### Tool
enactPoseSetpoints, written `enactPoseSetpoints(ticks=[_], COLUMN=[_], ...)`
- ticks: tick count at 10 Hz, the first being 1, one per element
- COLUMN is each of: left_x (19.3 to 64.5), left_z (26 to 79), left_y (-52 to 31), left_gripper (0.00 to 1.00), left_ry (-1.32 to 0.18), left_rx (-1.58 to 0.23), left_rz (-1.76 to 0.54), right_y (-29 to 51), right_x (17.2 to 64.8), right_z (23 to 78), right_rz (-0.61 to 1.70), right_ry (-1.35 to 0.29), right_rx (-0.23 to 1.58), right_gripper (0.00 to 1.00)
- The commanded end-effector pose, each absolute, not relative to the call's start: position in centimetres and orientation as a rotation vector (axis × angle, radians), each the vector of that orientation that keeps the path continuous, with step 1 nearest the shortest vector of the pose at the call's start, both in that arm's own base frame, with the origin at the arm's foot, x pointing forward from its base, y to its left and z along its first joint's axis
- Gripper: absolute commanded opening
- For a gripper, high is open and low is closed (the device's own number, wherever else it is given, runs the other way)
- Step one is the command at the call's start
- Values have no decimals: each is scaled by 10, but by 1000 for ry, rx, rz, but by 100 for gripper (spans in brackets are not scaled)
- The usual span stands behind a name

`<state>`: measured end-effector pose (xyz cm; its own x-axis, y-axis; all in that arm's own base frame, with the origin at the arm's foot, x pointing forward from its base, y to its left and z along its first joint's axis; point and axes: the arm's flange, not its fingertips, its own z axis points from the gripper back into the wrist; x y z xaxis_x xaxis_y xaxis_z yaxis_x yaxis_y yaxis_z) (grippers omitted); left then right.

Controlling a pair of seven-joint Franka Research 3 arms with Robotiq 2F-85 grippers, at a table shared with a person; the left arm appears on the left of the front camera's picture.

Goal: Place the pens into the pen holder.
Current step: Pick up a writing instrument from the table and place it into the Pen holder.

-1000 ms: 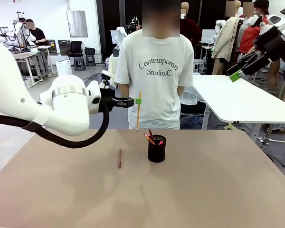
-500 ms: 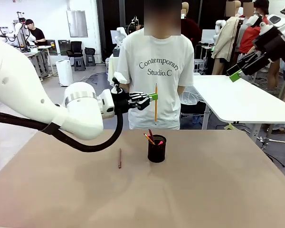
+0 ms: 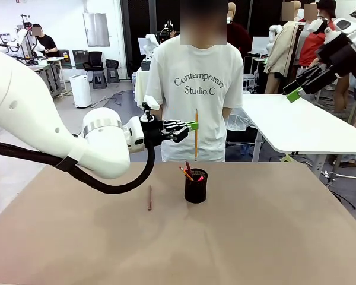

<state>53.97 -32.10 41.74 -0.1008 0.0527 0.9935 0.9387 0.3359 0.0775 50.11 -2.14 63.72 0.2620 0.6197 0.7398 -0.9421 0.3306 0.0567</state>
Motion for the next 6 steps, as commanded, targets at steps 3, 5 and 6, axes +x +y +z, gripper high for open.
enactPoseSetpoints(ticks=[3,5,6], left_x=[559,563,566], left_z=[390,380,370], left_y=[-319,-320,-323], left_gripper=[0,0,0], left_ry=[-1451,-1443,-1425], left_rx=[-910,-934,-955], left_rz=[-1036,-1043,-1048], right_y=[-21,-21,-21], right_x=[499,499,499], right_z=[638,638,638], right_rz=[1134,1134,1134], right_ry=[-689,-689,-689], right_rx=[559,559,559], right_gripper=[100,100,100])
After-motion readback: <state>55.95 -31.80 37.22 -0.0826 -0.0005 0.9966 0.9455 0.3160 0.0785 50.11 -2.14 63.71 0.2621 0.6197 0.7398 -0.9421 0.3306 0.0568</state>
